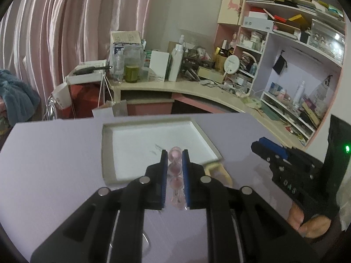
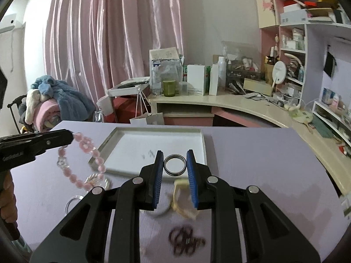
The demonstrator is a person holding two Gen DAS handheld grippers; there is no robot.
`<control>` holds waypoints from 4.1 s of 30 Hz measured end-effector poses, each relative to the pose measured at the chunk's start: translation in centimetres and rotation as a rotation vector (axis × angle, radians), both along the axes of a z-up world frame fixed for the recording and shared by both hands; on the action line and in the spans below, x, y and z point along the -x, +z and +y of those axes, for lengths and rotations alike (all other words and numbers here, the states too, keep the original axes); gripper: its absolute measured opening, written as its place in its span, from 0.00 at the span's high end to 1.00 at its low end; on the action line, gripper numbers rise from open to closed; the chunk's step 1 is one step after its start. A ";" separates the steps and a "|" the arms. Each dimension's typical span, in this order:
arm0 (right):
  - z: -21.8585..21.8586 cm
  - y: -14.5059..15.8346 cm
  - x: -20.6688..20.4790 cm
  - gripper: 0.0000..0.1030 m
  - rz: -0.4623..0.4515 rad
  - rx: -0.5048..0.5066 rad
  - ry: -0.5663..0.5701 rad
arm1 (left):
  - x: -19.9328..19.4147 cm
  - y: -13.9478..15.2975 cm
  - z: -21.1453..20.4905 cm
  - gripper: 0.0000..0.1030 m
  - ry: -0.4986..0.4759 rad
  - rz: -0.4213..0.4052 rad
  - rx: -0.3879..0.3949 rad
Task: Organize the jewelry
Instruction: 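Carry both pieces into the white tray and open both tools while withdrawing, then grasp the dark red bead bracelet with the right tool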
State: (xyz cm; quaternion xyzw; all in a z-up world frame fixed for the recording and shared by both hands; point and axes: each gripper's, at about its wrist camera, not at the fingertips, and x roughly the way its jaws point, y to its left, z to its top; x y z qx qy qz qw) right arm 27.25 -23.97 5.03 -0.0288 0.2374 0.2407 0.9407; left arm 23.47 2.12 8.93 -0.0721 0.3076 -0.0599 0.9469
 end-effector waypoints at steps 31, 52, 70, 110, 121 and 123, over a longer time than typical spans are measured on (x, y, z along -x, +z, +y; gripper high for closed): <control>5.2 -6.4 -20.0 0.47 0.356 0.068 0.008 | -16.2 -5.8 6.1 0.87 0.054 0.129 0.006; -0.1 -2.1 -6.2 0.43 0.148 -0.012 0.069 | -2.6 -1.5 7.5 0.02 0.179 -0.082 -0.072; -4.5 -7.0 4.3 0.23 0.113 0.047 0.051 | 11.1 -6.2 4.5 0.02 0.181 -0.077 -0.039; -2.4 -12.2 1.6 0.91 0.329 0.215 0.052 | 11.1 -11.0 2.9 0.02 0.124 0.075 -0.091; -3.4 -9.6 2.6 0.93 0.276 0.122 0.069 | 10.6 -11.8 2.7 0.02 0.121 0.111 -0.109; -3.4 -9.3 2.6 0.93 0.269 0.113 0.069 | 10.3 -11.9 2.7 0.02 0.129 0.120 -0.109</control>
